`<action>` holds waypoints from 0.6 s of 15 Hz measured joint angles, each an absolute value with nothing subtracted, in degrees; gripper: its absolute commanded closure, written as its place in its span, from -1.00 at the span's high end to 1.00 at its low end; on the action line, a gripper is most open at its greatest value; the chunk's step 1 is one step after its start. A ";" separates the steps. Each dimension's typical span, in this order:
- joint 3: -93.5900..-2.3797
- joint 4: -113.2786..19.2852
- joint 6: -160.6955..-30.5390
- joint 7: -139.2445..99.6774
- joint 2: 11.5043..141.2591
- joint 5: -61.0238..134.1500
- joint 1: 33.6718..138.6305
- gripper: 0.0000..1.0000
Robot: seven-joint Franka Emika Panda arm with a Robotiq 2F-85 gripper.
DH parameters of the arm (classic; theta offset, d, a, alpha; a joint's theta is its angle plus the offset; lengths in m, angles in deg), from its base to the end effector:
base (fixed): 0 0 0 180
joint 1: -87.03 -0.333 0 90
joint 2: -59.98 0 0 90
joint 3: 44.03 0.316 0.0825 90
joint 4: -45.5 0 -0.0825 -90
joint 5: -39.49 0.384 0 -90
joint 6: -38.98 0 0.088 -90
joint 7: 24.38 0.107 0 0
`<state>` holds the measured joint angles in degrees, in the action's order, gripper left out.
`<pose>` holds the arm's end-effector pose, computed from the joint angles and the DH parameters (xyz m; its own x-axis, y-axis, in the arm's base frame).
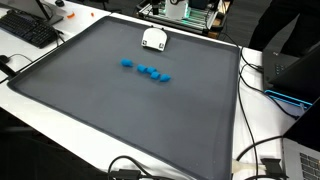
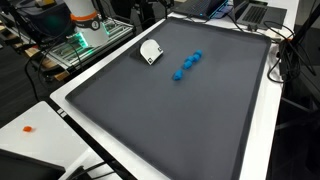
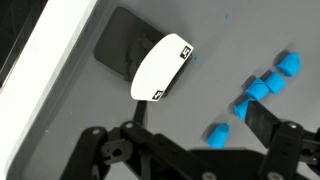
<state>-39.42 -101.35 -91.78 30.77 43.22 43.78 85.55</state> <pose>0.4216 0.0461 0.3688 0.6153 -0.7880 -0.0219 -0.7882 -0.6147 -0.0281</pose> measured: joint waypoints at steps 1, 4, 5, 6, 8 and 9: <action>-39.11 -100.54 -91.00 28.60 42.76 42.98 85.49 1.00; -37.91 -98.88 -90.81 22.22 41.95 41.04 85.38 1.00; -37.48 -98.43 -90.83 20.17 41.77 40.45 85.28 1.00; -37.07 -98.04 -90.88 17.90 41.58 40.00 85.15 1.00; -36.32 -97.28 -90.90 13.92 41.37 39.54 84.92 1.00; -35.97 -96.97 -91.01 12.07 41.34 39.41 84.84 1.00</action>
